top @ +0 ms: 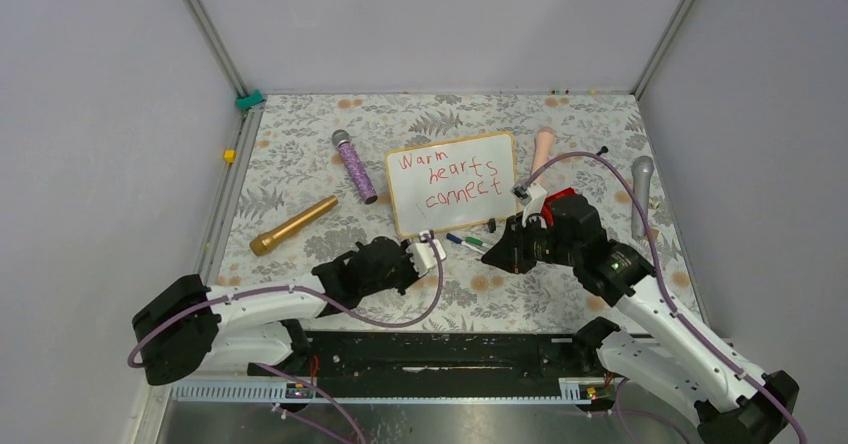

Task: Write a sentence on the whiteboard
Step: Insert the pen cap into the whiteboard marker.

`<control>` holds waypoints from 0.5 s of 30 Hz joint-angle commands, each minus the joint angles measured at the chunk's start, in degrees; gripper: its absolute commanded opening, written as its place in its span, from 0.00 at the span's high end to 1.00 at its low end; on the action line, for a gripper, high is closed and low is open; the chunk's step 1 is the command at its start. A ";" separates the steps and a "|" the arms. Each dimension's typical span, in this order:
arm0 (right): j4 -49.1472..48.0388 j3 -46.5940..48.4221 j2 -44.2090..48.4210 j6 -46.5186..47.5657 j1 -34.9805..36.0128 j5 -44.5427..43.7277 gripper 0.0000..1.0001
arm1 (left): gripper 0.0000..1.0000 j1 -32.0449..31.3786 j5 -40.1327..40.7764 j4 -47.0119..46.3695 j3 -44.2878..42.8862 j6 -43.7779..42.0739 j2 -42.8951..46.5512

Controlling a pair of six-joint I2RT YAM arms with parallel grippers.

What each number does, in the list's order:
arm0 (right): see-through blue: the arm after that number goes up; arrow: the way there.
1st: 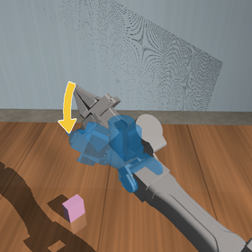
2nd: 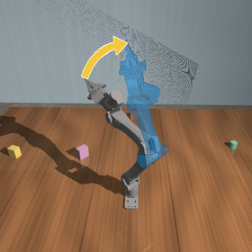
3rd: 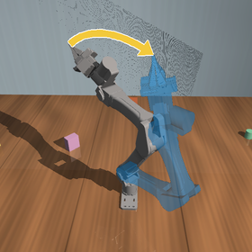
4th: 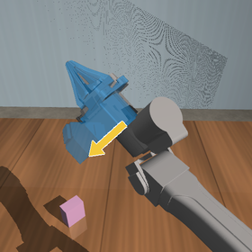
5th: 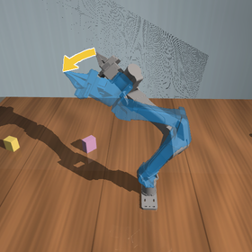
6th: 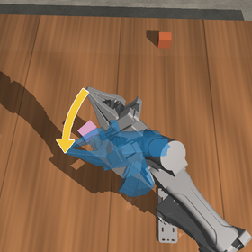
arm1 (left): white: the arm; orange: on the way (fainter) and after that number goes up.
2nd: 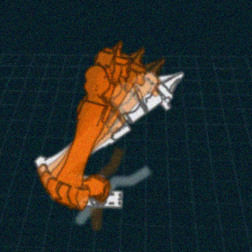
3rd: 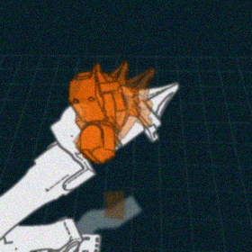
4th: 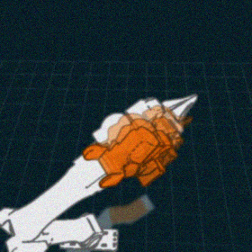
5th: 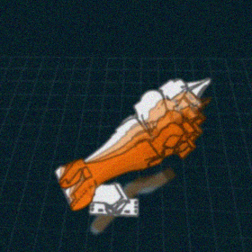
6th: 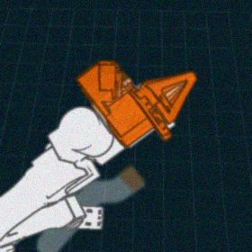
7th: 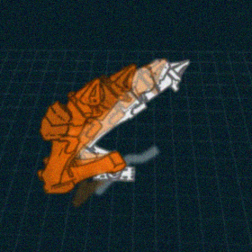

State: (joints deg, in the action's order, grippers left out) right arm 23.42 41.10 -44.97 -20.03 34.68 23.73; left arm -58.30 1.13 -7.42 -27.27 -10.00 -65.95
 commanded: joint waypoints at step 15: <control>-14.28 -3.03 -5.94 -0.98 6.38 1.28 1.00 | 1.00 -0.41 -3.03 -17.63 9.77 -8.62 7.30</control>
State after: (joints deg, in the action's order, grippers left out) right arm 12.58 37.28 -50.17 -20.84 40.10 27.51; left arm -58.41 0.86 -21.02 -17.85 -17.41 -59.94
